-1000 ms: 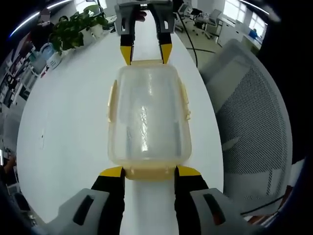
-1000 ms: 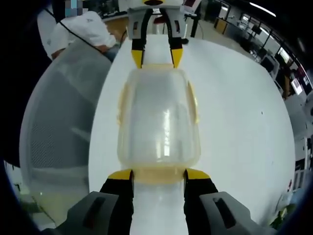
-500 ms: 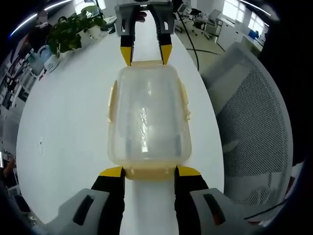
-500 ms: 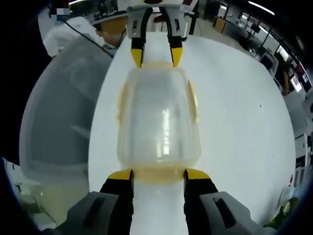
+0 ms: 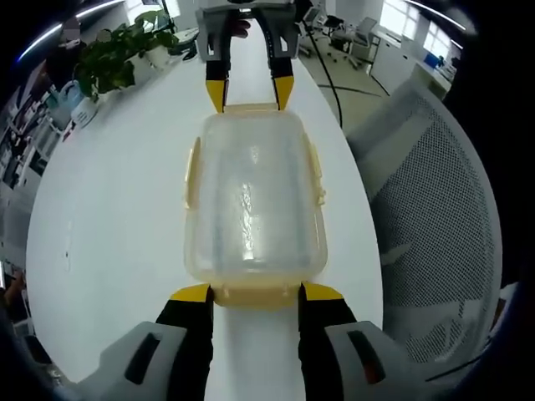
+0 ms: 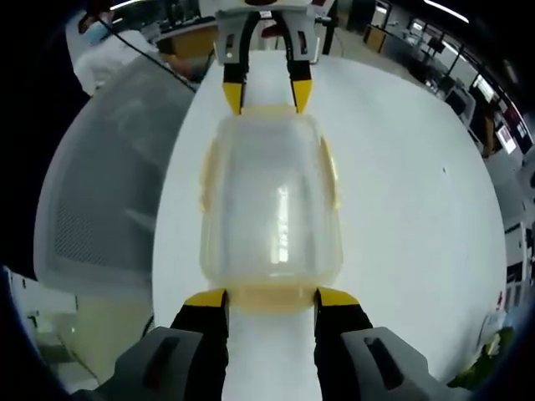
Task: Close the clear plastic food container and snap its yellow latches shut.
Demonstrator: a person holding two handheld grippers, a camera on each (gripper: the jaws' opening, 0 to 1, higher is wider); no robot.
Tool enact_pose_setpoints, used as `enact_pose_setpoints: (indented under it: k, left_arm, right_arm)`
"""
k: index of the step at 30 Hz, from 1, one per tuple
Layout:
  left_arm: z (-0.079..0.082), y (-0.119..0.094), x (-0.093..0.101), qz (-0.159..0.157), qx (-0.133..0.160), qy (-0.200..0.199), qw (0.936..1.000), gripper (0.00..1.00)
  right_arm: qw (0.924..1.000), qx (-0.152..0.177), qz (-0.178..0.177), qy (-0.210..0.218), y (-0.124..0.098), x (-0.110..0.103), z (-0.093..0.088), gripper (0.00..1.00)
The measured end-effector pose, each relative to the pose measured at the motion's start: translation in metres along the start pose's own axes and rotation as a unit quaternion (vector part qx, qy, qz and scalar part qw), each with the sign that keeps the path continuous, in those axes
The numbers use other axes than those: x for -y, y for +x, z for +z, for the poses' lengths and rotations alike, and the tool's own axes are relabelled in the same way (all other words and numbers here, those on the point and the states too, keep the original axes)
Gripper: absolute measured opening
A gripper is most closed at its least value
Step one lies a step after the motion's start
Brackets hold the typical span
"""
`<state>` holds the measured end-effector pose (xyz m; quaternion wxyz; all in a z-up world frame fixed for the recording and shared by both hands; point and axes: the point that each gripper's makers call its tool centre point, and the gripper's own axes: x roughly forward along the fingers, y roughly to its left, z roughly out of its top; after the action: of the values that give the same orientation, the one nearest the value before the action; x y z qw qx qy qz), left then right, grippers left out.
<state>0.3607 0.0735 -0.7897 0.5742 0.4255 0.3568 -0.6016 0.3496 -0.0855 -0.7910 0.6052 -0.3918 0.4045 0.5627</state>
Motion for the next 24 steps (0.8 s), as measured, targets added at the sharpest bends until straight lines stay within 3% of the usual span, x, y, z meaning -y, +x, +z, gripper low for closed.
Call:
enact_pose_setpoints:
  k: [10,24]
  left_arm:
    - [0.012,0.008,0.001,-0.004,0.001,-0.004,1.0000,0.39]
    - [0.011,0.015,0.004,-0.009,-0.008,-0.009,0.9999,0.39]
  right_arm:
    - [1.0000,-0.002,0.002,0.006,-0.002,-0.001,-0.014,0.38]
    - [1.0000,-0.001,0.008,0.003,0.003,-0.003,-0.018,0.39]
